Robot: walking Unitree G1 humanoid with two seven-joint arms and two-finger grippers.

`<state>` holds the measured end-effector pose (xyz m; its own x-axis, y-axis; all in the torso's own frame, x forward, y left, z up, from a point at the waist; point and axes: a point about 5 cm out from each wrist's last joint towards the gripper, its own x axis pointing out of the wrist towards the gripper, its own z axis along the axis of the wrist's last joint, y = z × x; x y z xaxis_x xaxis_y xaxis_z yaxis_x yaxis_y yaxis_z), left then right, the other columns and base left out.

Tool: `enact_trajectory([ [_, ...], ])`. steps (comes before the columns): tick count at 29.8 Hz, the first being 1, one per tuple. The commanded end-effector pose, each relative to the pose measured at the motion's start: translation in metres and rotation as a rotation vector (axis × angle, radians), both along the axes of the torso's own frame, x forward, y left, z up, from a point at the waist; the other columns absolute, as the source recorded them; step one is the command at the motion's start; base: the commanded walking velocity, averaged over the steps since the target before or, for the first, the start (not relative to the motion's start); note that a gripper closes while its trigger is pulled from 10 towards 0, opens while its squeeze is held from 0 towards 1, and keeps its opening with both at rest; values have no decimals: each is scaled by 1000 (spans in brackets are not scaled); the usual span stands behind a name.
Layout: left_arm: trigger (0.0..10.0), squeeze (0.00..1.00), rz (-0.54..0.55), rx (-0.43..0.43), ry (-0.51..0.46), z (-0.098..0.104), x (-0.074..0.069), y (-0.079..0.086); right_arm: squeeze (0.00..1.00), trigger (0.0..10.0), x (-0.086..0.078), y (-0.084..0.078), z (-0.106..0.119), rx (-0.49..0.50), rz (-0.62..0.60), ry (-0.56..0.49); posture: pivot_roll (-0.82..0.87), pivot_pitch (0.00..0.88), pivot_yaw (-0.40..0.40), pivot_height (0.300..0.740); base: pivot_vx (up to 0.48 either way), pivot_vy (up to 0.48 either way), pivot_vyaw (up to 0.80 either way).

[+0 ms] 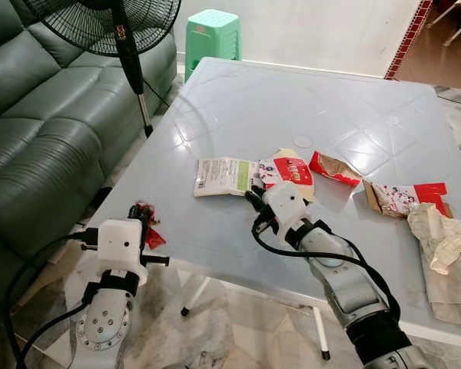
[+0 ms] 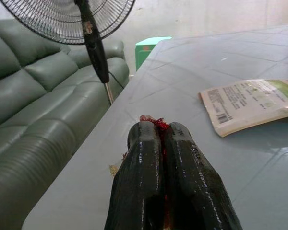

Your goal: Picking trash to rubbish bin

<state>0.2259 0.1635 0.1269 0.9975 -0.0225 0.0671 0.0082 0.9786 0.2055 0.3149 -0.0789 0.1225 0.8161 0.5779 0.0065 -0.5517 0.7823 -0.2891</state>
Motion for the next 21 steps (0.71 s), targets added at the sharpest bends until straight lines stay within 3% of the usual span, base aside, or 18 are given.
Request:
enact_trajectory([
  [1,0,0,1,8,-21,4,-2,-2,1000,10000,2,1,1,-9,-6,-19,105,95,-52,740,0,0,0],
  [6,0,0,8,7,-17,4,-1,-3,1000,10000,6,8,0,-2,-2,-23,117,95,-55,740,0,0,0],
  [16,0,0,11,4,-37,10,-1,-5,1000,10000,8,43,2,15,80,-31,142,119,-74,740,0,0,0],
  [21,0,0,16,0,-32,9,-3,-6,980,10000,7,47,-4,1,92,-22,152,129,-75,740,0,0,0],
])
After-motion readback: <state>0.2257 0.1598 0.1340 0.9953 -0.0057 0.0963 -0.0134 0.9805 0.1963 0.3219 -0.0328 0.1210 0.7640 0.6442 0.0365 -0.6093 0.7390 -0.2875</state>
